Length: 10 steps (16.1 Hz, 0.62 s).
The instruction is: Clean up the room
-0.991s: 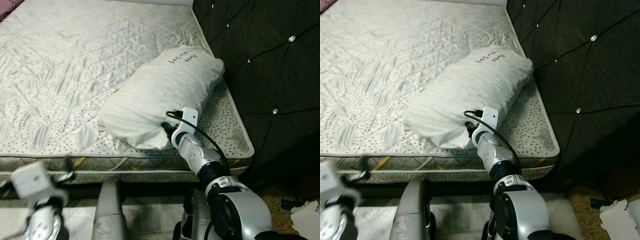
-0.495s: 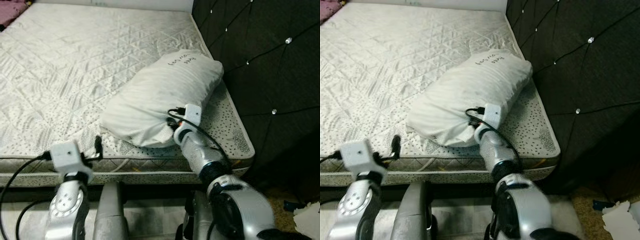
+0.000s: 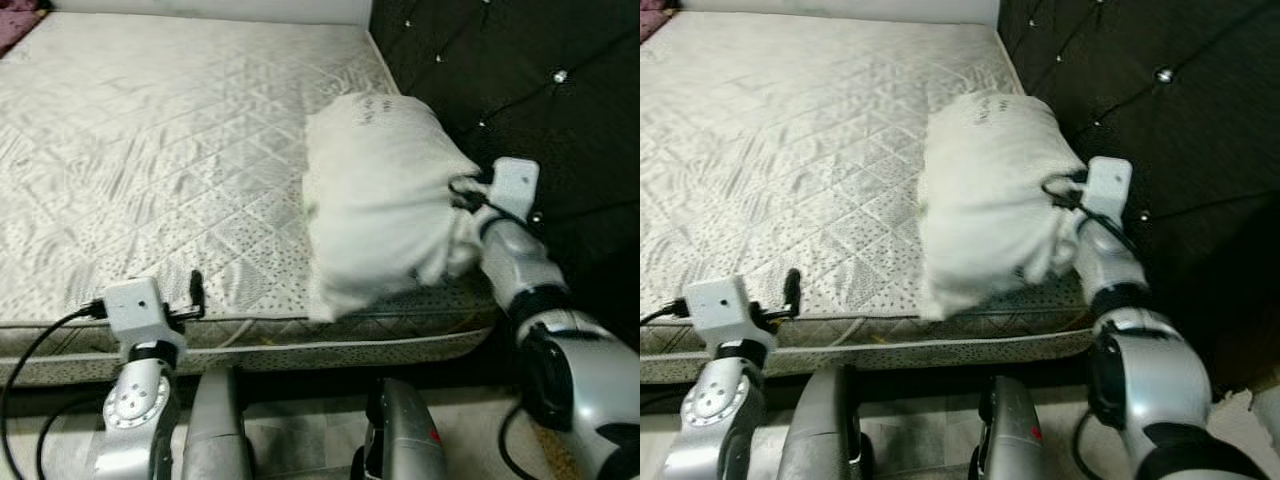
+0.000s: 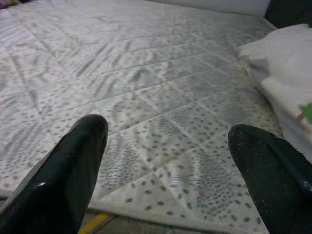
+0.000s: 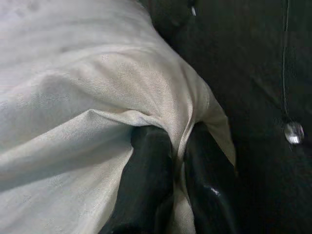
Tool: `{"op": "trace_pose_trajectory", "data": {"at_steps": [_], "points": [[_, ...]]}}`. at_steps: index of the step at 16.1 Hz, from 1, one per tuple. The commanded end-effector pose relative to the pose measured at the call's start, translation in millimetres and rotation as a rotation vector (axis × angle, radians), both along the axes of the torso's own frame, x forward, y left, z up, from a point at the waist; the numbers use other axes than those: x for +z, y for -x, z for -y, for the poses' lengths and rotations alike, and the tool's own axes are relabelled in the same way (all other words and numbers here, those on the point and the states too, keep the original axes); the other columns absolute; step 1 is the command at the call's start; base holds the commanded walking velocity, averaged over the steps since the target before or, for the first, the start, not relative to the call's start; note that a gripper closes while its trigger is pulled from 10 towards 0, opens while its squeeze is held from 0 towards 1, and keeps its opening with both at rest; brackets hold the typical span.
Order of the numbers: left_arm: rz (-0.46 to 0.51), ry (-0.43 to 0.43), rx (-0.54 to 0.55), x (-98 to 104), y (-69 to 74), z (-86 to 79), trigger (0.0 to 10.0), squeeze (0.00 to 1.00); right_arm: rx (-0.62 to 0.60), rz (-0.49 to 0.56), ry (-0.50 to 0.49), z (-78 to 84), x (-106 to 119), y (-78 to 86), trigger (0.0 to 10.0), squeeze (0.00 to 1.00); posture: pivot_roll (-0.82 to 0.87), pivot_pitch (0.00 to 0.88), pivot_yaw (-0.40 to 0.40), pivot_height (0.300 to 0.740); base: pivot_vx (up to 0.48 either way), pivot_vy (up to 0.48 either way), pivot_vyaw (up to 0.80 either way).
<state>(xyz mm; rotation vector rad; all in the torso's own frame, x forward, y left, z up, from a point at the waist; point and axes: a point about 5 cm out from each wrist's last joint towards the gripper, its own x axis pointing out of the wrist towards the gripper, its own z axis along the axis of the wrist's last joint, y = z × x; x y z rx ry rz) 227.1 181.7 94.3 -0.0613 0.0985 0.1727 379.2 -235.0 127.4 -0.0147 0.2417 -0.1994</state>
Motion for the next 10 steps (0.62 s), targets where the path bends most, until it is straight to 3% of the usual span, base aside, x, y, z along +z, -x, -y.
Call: {"op": "trace_pose_trajectory", "data": {"at_steps": [1, 2, 4, 6, 8, 10], "points": [[-0.006, -0.008, 0.004, -1.9, -0.4, -0.2, 10.0, 0.0, -0.009, 0.103, 0.063, 12.0, 18.2, -1.5, 0.0, 0.0, 0.02, 0.0, -0.045, 0.597, 0.0, 0.0, 0.0], [-0.008, -0.011, 0.004, -2.7, -0.5, -0.7, 10.0, 0.0, 0.004, 0.094, 0.078, 14.8, 10.0, 4.2, 0.0, 0.0, 0.01, 0.0, -0.041, 0.597, 0.0, 0.0, 0.0], [-0.013, -0.017, -0.004, -4.3, -2.1, -1.1, 10.0, 0.0, 0.148, 0.037, 0.057, -8.7, -25.4, 25.8, 0.0, 0.0, -0.01, 0.0, -0.04, 0.597, 0.0, 0.0, 0.0], [-0.017, -0.017, -0.006, -5.9, -2.7, 0.3, 10.0, 0.0, 0.252, 0.014, 0.026, -31.2, -39.9, 38.7, 0.0, 0.0, -0.01, 0.0, -0.039, 0.597, 0.0, 0.0, 0.0], [-0.014, -0.012, -0.011, -5.8, -3.7, 5.6, 10.0, 0.0, 0.363, 0.034, 0.02, -58.2, -43.5, 43.9, 0.0, 0.0, -0.01, 0.0, -0.035, 0.597, 0.0, 0.0, 0.0], [0.011, -0.006, -0.018, -1.7, -5.2, 7.4, 10.0, 0.0, 0.403, 0.101, 0.028, -71.7, -27.2, 32.7, 0.0, 0.0, -0.01, 0.0, -0.033, 0.597, 0.0, 0.0, 0.0]]}}
